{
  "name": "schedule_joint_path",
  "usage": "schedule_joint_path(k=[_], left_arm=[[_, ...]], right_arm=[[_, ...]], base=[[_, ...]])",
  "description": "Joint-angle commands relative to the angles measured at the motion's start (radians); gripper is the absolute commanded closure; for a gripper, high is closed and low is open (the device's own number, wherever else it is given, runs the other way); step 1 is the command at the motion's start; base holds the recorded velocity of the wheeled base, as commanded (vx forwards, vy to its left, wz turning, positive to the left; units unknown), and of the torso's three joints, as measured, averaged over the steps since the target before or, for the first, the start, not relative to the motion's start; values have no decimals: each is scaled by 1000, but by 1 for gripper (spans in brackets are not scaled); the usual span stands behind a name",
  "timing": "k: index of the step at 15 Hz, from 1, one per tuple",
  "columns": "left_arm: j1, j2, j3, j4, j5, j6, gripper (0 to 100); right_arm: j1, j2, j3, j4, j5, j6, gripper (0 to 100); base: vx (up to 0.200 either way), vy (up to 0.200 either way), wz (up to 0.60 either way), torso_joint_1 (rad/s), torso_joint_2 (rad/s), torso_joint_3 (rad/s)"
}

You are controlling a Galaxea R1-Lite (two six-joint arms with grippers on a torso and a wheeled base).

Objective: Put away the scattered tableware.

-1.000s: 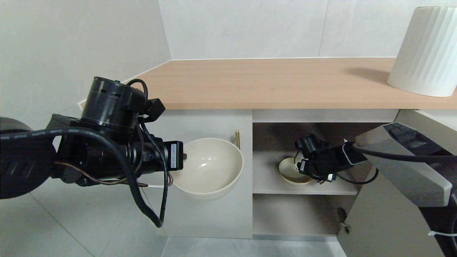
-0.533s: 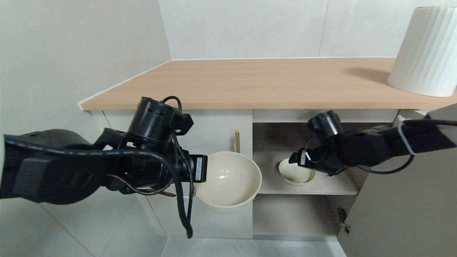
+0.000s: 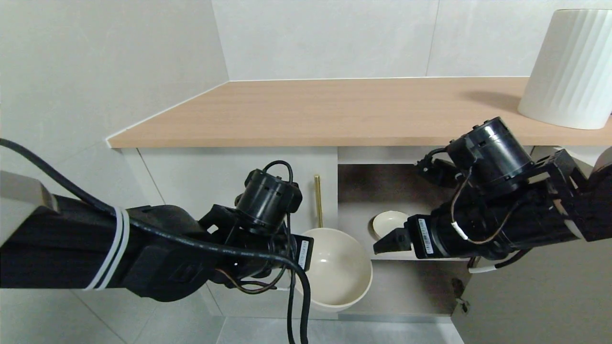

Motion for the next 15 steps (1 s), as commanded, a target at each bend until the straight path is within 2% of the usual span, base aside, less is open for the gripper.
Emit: schedule_joint_path(k=[1, 9, 12, 13, 15], left_arm=[[-17, 21, 16, -21, 5, 0, 100], [-47, -2, 24, -34, 63, 1, 100], [-56, -19, 25, -34, 77, 1, 100], [-58, -19, 25, -34, 77, 1, 100], [-63, -20, 27, -34, 77, 1, 100]], right_arm=[[45, 54, 3, 6, 1, 0, 0], [53, 198, -9, 0, -6, 6, 0], [51, 224, -9, -52, -9, 11, 0], [50, 227, -11, -61, -8, 20, 100], [50, 241, -11, -89, -8, 48, 100]], base=[[0, 0, 0, 0, 0, 0], [0, 0, 0, 0, 0, 0], [0, 0, 0, 0, 0, 0], [0, 0, 0, 0, 0, 0], [0, 0, 0, 0, 0, 0]])
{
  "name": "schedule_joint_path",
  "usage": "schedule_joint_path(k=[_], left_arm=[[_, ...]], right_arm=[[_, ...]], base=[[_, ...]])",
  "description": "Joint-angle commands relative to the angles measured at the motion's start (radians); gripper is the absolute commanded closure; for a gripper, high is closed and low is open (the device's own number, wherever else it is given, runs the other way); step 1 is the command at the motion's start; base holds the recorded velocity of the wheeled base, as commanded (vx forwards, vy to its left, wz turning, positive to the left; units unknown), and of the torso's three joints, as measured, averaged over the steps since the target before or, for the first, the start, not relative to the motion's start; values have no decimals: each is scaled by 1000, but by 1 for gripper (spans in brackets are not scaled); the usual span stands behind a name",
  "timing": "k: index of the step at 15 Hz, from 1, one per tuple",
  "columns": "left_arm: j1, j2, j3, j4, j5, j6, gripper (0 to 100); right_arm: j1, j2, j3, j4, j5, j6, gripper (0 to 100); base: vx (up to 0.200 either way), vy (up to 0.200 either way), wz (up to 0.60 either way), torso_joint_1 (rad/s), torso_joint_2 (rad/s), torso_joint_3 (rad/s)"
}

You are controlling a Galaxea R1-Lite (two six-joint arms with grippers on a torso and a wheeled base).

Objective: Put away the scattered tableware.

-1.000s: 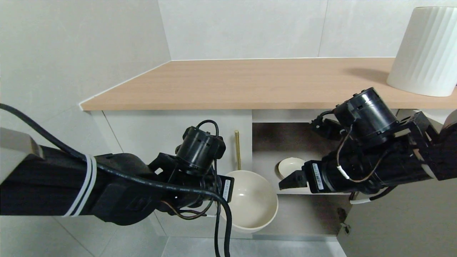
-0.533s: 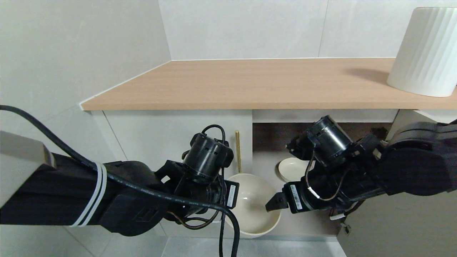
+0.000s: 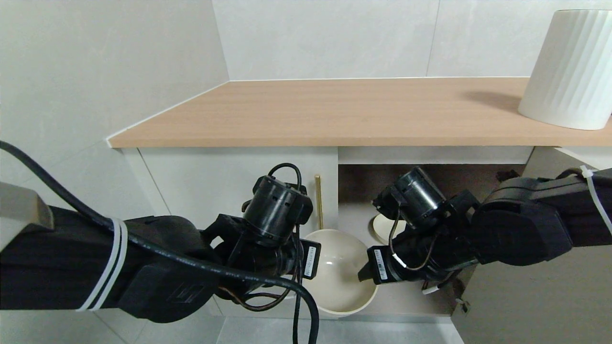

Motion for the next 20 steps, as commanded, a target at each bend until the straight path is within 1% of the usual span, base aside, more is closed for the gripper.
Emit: schedule_joint_path(k=[1, 8, 9, 11, 13, 15, 16, 17, 18, 20], left_arm=[[-5, -6, -1, 0, 0, 0, 100], [-5, 7, 4, 0, 3, 1, 100], [-5, 7, 4, -2, 3, 0, 0], [0, -9, 2, -6, 5, 0, 0], [18, -50, 1, -6, 5, 1, 0], [30, -81, 1, -5, 3, 1, 0], [32, -85, 1, -5, 5, 1, 0], [33, -85, 1, -6, 5, 1, 0], [33, -84, 1, -5, 5, 0, 0], [39, -87, 1, -6, 5, 0, 0]], right_arm=[[0, 20, 1, -12, 1, 7, 100], [0, 7, 3, -12, -1, 7, 100], [0, 7, 3, -12, -1, 7, 100], [-1, 9, 7, -10, -16, 7, 100], [-27, 43, 6, -10, -38, 7, 100], [-87, 81, 4, -12, -65, 19, 100], [-115, 101, 1, -13, -87, 50, 100], [-172, 145, -6, -38, -139, 110, 100], [-211, 176, -19, -67, -167, 134, 100], [-254, 225, -46, -99, -190, 204, 100]], base=[[0, 0, 0, 0, 0, 0], [0, 0, 0, 0, 0, 0], [0, 0, 0, 0, 0, 0], [0, 0, 0, 0, 0, 0], [0, 0, 0, 0, 0, 0], [0, 0, 0, 0, 0, 0], [0, 0, 0, 0, 0, 0], [0, 0, 0, 0, 0, 0], [0, 0, 0, 0, 0, 0], [0, 0, 0, 0, 0, 0]])
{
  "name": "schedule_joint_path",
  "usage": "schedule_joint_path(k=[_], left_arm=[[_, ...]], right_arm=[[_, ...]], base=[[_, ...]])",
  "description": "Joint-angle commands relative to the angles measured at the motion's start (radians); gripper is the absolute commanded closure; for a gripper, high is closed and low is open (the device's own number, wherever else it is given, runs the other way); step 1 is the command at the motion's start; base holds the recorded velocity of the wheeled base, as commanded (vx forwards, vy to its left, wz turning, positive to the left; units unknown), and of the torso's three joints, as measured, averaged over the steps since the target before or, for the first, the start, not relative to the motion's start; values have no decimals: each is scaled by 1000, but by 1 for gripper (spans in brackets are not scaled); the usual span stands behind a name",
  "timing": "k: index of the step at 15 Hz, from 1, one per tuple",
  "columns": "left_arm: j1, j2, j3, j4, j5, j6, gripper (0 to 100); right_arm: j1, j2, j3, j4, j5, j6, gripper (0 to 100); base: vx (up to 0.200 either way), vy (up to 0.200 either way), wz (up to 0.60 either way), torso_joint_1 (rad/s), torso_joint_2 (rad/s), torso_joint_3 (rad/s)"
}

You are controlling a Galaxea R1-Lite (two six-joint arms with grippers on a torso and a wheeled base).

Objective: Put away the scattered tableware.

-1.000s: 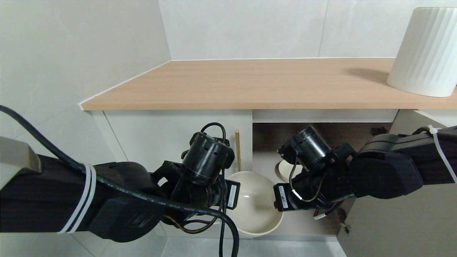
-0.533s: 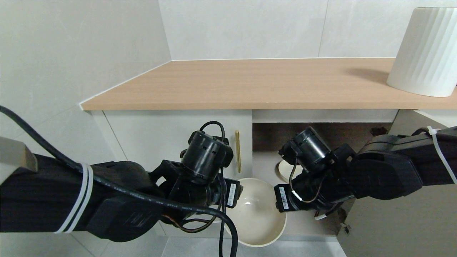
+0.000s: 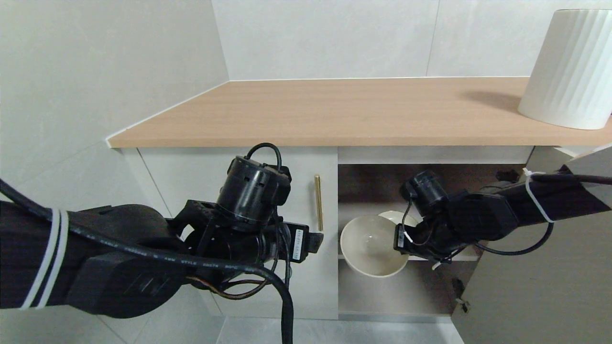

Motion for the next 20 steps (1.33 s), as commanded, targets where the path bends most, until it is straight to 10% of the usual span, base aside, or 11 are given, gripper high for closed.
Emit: schedule_joint_path(k=[1, 20], left_arm=[[5, -7, 0, 0, 1, -1, 0], [6, -3, 0, -1, 1, -2, 0]], right_arm=[[-52, 80, -38, -10, -15, 19, 100], [-187, 246, -196, -157, -170, 74, 100]], base=[[0, 0, 0, 0, 0, 0], [0, 0, 0, 0, 0, 0]])
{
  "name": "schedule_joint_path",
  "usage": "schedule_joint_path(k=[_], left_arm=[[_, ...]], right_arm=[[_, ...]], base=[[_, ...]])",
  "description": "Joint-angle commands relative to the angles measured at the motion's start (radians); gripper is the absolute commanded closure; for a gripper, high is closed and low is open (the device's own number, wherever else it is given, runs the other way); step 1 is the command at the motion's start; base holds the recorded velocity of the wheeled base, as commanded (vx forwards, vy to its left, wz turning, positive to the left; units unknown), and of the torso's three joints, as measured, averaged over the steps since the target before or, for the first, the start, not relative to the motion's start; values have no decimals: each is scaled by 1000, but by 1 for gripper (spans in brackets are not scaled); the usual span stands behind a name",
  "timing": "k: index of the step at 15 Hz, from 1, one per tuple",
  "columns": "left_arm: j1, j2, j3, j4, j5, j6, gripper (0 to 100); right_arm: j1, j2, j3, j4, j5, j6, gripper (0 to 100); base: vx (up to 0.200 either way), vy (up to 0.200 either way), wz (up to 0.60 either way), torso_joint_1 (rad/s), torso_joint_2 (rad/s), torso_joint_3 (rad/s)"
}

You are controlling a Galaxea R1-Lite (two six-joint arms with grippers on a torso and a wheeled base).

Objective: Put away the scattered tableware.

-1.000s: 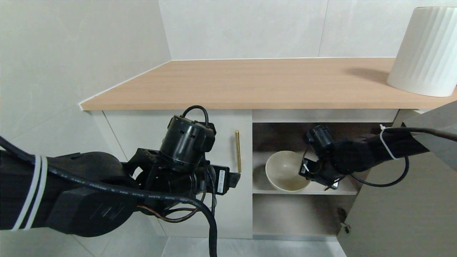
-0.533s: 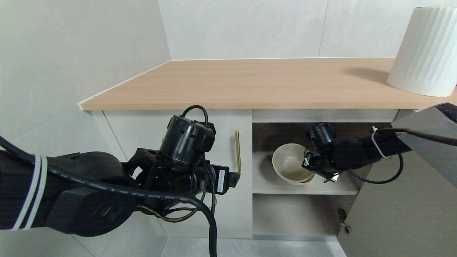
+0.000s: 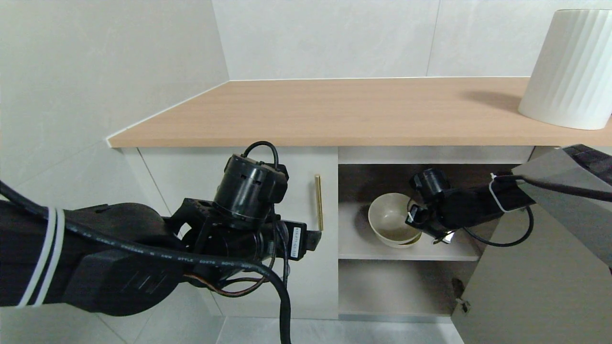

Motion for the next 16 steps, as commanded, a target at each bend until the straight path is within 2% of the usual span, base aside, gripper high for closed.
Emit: schedule_joint_path(k=[1, 6, 7, 13, 16], left_arm=[[0, 1, 0, 0, 1, 0, 0], [0, 1, 0, 0, 1, -2, 0], [0, 2, 0, 0, 1, -2, 0], [0, 4, -1, -10, -1, -5, 0], [0, -4, 0, -10, 1, -7, 0]], right_arm=[[0, 10, -3, 0, 0, 0, 100], [-9, 28, -27, 0, -21, 0, 100], [-9, 31, -29, 0, -21, 0, 0], [-5, 2, -21, 5, -12, 2, 0], [25, -79, 36, 8, -3, -3, 0]], base=[[0, 0, 0, 0, 0, 0], [0, 0, 0, 0, 0, 0], [0, 0, 0, 0, 0, 0], [0, 0, 0, 0, 0, 0], [0, 0, 0, 0, 0, 0]])
